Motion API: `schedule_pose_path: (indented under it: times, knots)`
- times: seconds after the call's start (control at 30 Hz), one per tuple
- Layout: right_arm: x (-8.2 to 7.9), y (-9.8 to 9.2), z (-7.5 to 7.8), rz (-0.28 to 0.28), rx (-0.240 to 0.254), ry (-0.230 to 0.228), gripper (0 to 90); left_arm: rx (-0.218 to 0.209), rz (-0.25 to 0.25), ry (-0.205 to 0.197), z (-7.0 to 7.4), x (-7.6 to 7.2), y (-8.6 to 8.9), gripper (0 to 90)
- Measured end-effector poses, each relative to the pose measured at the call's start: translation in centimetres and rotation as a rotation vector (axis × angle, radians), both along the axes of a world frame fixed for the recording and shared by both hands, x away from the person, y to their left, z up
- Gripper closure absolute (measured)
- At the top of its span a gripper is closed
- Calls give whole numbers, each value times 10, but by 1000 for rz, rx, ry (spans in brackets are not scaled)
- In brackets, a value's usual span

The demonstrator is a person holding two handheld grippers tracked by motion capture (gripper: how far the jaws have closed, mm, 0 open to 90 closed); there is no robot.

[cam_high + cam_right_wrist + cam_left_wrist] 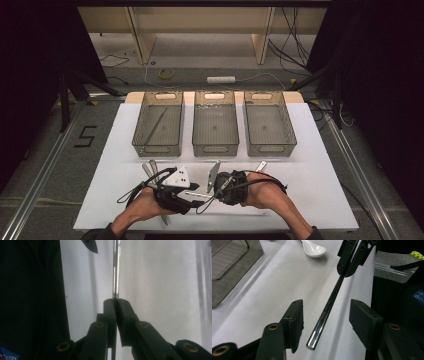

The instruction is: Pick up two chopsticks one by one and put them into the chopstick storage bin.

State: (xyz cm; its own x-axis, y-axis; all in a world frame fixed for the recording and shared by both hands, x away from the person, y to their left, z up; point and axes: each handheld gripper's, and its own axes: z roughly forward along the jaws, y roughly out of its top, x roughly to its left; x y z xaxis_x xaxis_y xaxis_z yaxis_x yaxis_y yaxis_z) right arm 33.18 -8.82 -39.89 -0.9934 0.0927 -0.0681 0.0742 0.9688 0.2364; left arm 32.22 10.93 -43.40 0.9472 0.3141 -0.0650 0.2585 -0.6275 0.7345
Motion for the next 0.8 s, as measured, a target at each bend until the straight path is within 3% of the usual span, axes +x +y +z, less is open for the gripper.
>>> schedule_pose_path:
  times: [0.2, 0.47, 0.7, 0.8]
  knots:
    - [-3, 2, 0, 24, -12, 7, 862, 25, -32, -7, -1, -1, -1, 551]
    - [-5, 3, -2, 50, -4, -3, 861, 26, -64, -7, -2, -3, -2, 674]
    - [-7, 2, 0, 79, -9, 10, 860, 13, -123, -1, -1, -4, 0, 751]
    - [-9, 1, -2, 104, 2, -6, 845, -16, -158, 13, 0, -6, 0, 811]
